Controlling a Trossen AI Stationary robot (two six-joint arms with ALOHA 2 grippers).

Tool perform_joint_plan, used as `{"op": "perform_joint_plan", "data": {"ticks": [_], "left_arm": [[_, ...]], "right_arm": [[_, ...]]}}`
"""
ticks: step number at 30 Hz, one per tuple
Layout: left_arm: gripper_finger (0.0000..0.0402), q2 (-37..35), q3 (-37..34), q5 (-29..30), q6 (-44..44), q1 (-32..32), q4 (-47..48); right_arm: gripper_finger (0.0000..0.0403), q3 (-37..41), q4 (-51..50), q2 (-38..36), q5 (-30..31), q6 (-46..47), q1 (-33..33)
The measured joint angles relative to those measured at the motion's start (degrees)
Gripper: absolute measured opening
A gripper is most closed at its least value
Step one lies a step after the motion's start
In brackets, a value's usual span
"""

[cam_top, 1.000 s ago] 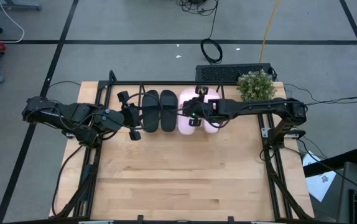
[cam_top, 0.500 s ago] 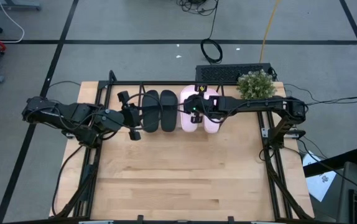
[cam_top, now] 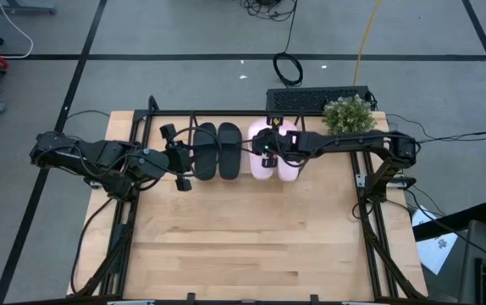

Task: Pick and place slides into the shelf
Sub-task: Put the pink slipper on the shelf

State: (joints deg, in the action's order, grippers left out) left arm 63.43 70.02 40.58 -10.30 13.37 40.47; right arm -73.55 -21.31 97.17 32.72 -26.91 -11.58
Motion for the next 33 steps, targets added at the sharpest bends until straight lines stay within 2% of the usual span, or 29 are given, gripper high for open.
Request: {"op": "perform_joint_plan", "data": {"ticks": [19,33], "left_arm": [[0.0086,0.0,0.0,0.0,0.0,0.0,0.0],[0.0086,0.0,0.0,0.0,0.1,0.0,-0.2]], "right_arm": [[0.0000,6.5,6.8,0.0,0.4,-1.1,0.1],[0.0000,7.1,7.8,0.0,0.2,-0.8,0.0]]}}
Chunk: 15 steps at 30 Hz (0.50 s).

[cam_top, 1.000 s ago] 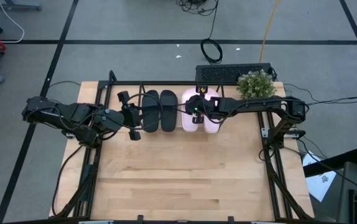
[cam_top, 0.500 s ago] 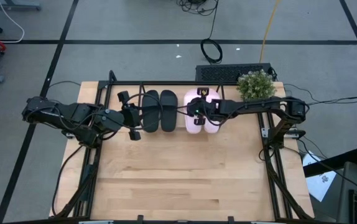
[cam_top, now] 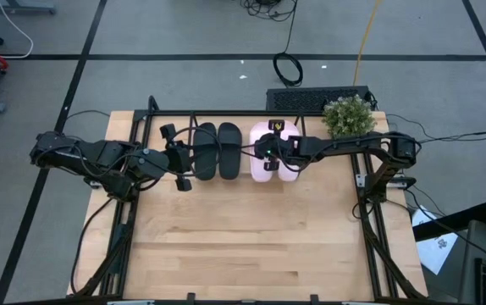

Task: Pick and place slides into the shelf
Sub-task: Put the pink slipper on the shelf

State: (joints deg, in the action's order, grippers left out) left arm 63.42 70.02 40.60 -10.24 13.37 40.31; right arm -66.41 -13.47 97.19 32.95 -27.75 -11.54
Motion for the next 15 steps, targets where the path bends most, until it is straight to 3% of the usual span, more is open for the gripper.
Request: {"op": "perform_joint_plan", "data": {"ticks": [15], "left_arm": [[0.0086,0.0,0.0,0.0,0.1,0.0,-0.1]], "right_arm": [[0.0000,3.4,2.8,0.0,0.4,0.2,0.8]]}}
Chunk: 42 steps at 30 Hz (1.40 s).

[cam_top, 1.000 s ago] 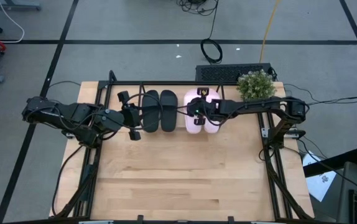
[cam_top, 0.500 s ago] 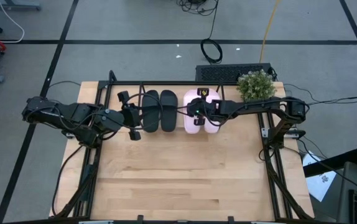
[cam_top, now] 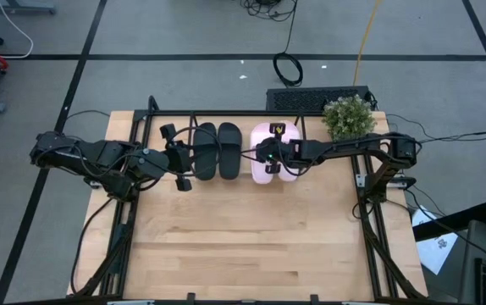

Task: Pick and place slides into the shelf
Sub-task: Put the pink slipper on the shelf

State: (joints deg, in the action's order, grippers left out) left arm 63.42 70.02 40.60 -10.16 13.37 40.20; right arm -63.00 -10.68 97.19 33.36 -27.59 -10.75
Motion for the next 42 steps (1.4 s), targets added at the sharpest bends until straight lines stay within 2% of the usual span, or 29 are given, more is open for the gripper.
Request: {"op": "perform_joint_plan", "data": {"ticks": [11,19,42], "left_arm": [[0.0086,0.0,0.0,0.0,-0.1,0.0,-0.1],[0.0086,0.0,0.0,0.0,-0.1,0.0,-0.1],[0.0086,0.0,0.0,0.0,0.1,0.0,-0.1]], "right_arm": [[0.0001,0.0,0.4,0.0,0.1,0.2,0.0],[0.0001,0.1,3.6,0.0,2.8,-1.9,-0.1],[0.0000,0.1,0.6,0.0,2.6,-1.7,-0.1]]}}
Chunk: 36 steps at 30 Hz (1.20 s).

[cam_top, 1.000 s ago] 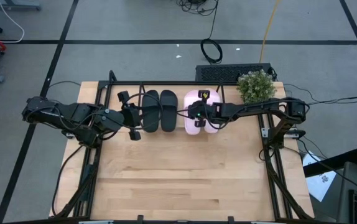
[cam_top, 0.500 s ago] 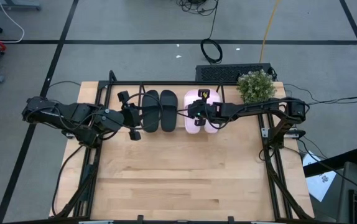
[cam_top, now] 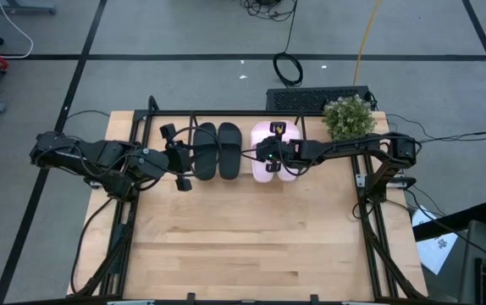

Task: Pick and place slides into the shelf
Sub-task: Put the pink slipper on the shelf, then return to Home Position

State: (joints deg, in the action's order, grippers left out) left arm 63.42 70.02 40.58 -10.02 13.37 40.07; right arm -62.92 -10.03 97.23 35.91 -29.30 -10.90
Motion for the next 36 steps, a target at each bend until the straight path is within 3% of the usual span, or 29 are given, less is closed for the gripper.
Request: {"op": "perform_joint_plan", "data": {"ticks": [16,31,36], "left_arm": [[0.0086,0.0,0.0,-0.4,0.2,0.0,0.0],[0.0086,0.0,0.0,-0.4,1.3,0.0,0.0],[0.0086,-0.1,0.0,-0.4,-0.3,0.0,0.0]], "right_arm": [[0.0079,0.0,-0.1,0.0,0.3,2.0,0.0],[0.0186,0.0,0.3,0.0,0.4,1.8,0.6],[0.0206,-0.4,3.5,-0.2,5.3,-1.7,3.3]]}}
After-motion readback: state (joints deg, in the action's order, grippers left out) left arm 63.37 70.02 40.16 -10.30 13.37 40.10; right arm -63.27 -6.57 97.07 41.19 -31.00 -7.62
